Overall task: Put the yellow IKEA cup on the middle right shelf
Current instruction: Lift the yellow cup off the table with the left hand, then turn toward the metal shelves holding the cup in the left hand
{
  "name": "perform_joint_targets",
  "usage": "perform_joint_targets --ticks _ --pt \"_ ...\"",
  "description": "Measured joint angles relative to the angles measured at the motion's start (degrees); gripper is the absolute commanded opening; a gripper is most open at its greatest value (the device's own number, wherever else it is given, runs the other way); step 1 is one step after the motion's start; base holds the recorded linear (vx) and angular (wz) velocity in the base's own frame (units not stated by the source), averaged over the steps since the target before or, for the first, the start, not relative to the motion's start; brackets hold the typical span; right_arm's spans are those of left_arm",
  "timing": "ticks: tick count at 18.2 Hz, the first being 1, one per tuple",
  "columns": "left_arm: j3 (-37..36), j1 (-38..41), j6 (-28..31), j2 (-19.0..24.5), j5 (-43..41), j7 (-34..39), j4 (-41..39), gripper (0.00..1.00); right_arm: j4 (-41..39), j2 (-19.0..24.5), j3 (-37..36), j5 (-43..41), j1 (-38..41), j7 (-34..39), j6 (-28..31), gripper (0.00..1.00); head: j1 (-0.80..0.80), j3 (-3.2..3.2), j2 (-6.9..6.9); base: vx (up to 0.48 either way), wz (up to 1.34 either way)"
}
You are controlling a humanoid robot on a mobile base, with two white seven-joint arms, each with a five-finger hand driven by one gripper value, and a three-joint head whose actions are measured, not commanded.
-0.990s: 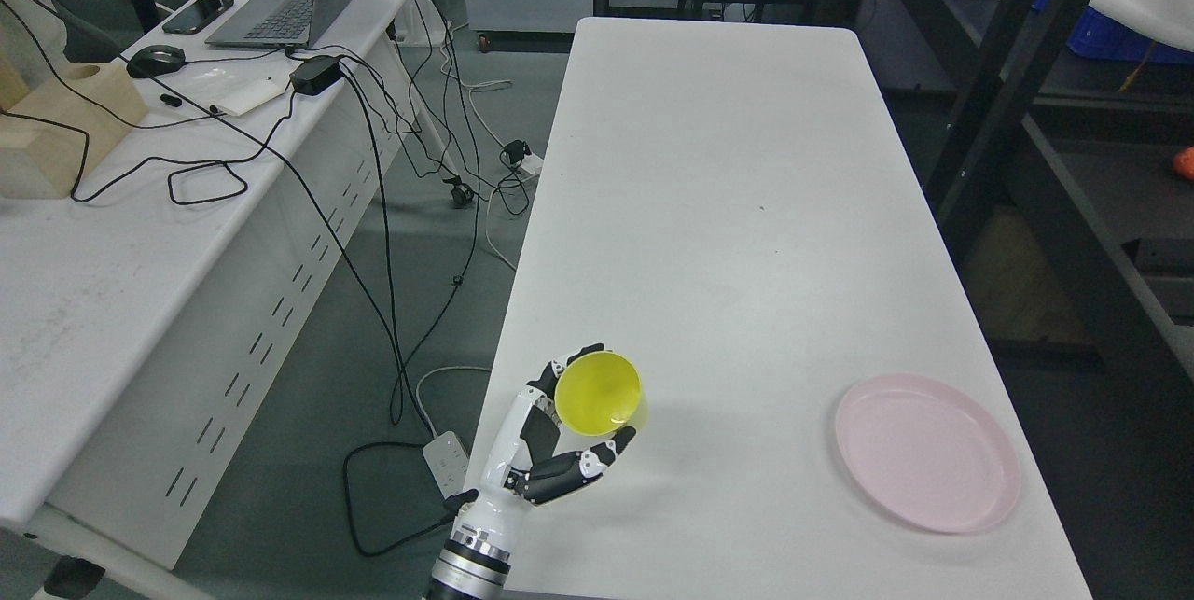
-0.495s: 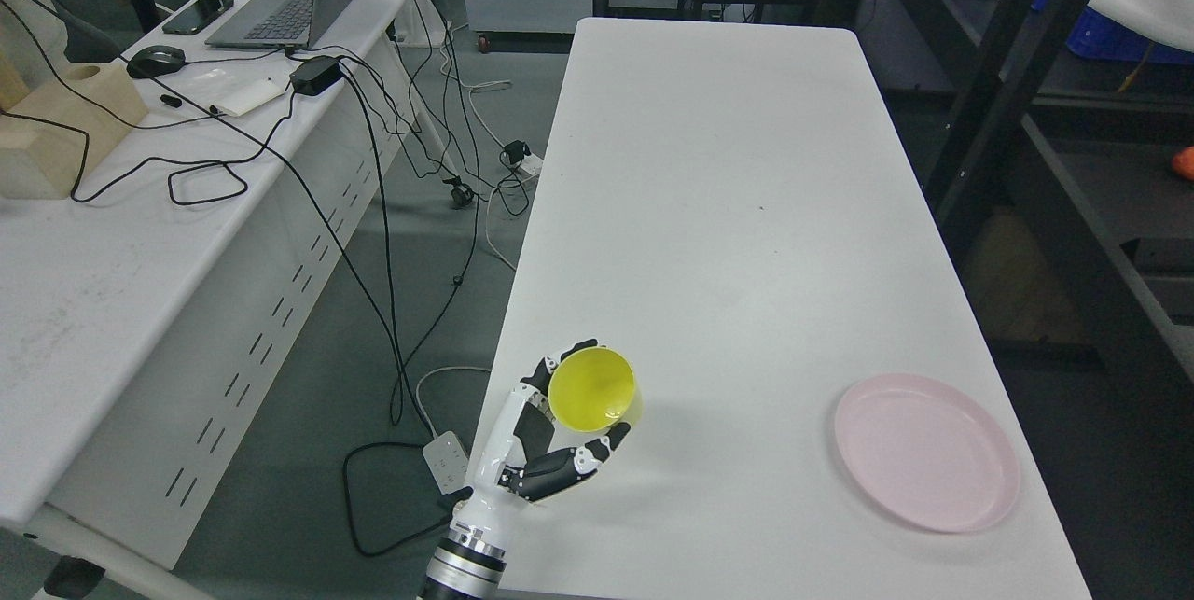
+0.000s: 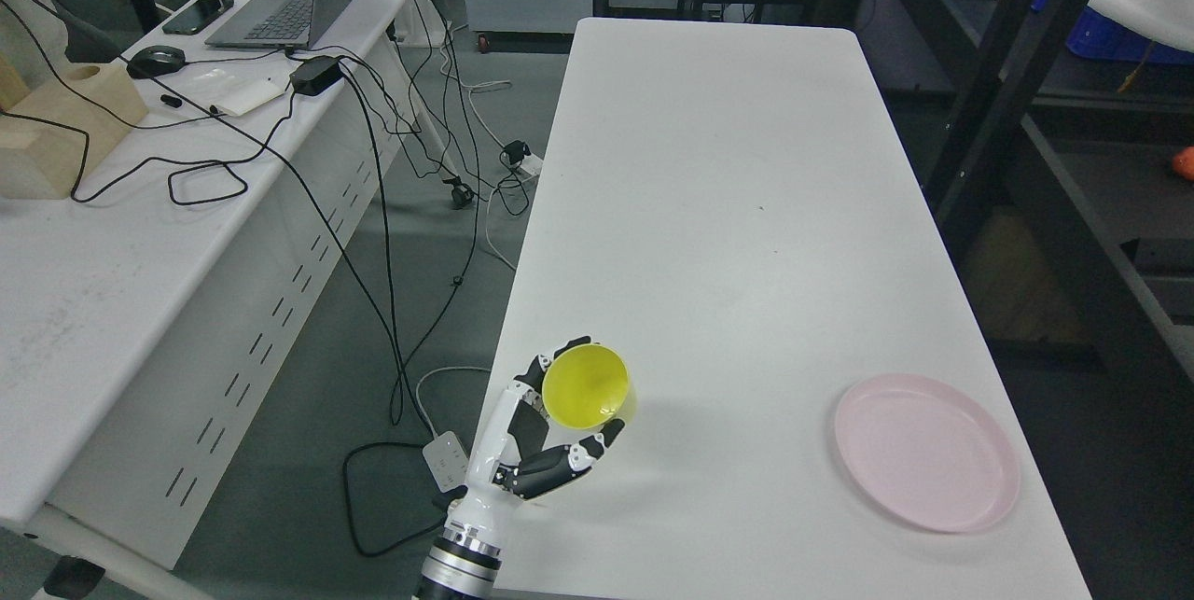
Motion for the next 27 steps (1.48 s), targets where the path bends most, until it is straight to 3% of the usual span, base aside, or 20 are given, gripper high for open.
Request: perform_joint_targets --ticks 27 --pt "0.6 0.1 0.0 0.0 0.0 0.0 -0.2 0.00 0.0 0.0 0.0 0.0 0.0 0.0 0.0 1.00 0.00 0.00 0.00 -0.026 0.00"
